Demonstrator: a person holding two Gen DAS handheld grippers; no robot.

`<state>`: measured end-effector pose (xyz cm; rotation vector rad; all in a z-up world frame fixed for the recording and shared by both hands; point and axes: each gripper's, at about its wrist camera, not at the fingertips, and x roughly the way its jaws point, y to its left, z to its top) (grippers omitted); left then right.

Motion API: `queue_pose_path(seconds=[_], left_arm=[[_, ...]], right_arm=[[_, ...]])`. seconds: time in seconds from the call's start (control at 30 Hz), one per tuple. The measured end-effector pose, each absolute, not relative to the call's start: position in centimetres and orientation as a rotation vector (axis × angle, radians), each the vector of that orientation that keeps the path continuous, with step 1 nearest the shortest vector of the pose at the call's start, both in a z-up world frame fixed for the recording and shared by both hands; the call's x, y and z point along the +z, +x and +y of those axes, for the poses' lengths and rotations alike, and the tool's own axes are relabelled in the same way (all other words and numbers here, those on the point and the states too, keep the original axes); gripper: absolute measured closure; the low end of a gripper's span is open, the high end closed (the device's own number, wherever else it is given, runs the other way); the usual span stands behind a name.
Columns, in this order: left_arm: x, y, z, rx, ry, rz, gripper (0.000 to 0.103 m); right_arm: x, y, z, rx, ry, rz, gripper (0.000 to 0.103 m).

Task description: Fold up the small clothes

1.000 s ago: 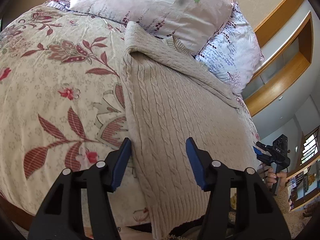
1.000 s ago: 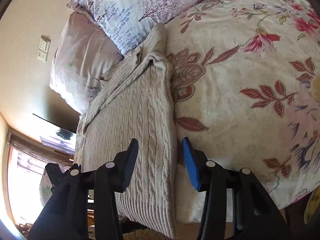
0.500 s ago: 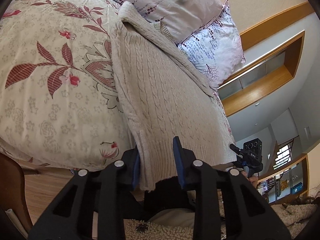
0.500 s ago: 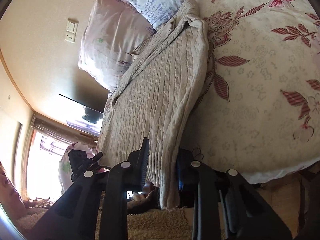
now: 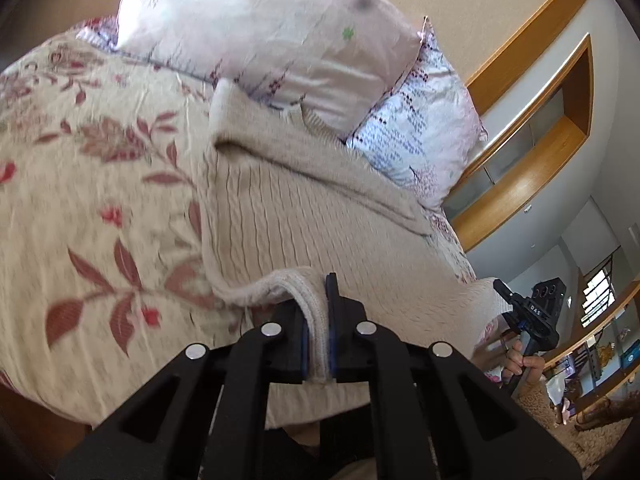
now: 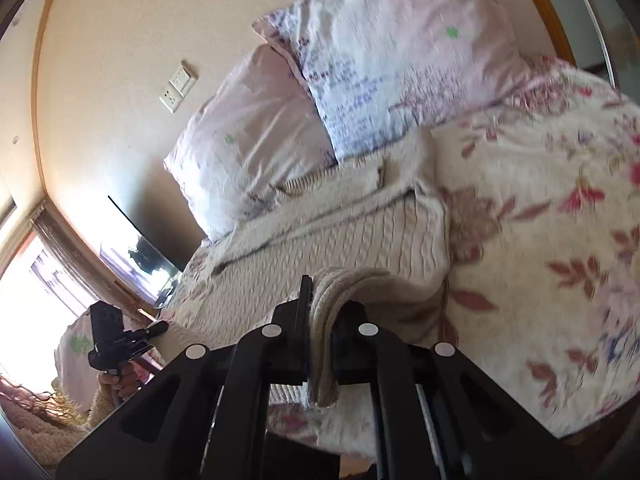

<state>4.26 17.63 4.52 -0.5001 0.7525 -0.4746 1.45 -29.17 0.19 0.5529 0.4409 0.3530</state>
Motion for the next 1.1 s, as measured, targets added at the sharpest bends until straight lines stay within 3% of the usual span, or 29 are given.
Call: queue_pose_path(seconds=[0.23, 0.5, 1.1], left_arm=[[9.9, 10.8, 18.1, -0.348, -0.408, 0.603, 0.097], [12.5, 18.9, 16.6, -0.242, -0.326, 0.550, 0.097], [4.1, 30.0, 15.6, -0.153, -0.459, 0.769, 0.097]], right_arm=[[5.5, 5.6, -27.6, 0.225, 0.330, 0.252, 0.096], [8.0, 11.3, -25.9, 0.082, 0.152, 0.183, 0.096], [0.0, 25.0, -30.4, 0.002, 0.455, 0.547, 0.095]])
